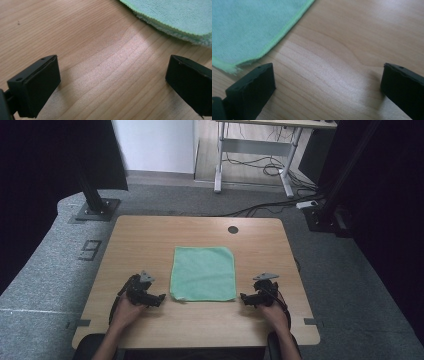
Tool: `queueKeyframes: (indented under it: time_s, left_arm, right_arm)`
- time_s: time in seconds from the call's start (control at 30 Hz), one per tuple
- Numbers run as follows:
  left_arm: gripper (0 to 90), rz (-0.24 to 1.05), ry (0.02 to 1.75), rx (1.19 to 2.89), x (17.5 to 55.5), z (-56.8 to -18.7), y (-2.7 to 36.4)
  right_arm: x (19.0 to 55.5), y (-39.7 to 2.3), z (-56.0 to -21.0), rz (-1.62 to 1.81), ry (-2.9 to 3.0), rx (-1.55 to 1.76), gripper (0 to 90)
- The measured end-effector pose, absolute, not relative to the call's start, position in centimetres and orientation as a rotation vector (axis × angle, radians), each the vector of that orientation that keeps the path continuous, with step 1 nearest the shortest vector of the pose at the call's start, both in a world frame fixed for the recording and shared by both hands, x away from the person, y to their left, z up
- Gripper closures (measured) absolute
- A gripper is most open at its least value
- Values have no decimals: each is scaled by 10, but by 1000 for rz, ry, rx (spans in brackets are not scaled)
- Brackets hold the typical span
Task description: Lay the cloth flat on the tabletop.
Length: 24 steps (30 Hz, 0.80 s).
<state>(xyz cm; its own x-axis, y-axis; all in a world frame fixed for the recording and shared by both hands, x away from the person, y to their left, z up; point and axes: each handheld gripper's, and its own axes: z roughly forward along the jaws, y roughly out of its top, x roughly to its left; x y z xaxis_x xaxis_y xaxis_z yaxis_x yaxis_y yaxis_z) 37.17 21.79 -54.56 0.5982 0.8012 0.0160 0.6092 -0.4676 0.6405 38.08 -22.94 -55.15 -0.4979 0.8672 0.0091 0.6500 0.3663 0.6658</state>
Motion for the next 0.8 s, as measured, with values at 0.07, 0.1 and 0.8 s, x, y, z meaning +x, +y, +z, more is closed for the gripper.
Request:
queueKeyframes:
  time_s: [0.07, 0.1, 0.8]
  left_arm:
    - [0, 402, 1110, 2215, 372, -548, 219]
    - [0, 405, 1106, 2208, 372, -548, 220]
    - [0, 407, 1105, 2204, 372, -549, 220]
  right_arm:
    - [380, -229, -553, 896, 2275, 1325, 0]
    - [380, -229, -553, 902, 2272, 1322, 0]
    - [381, -229, -557, 950, 2238, 1303, 0]
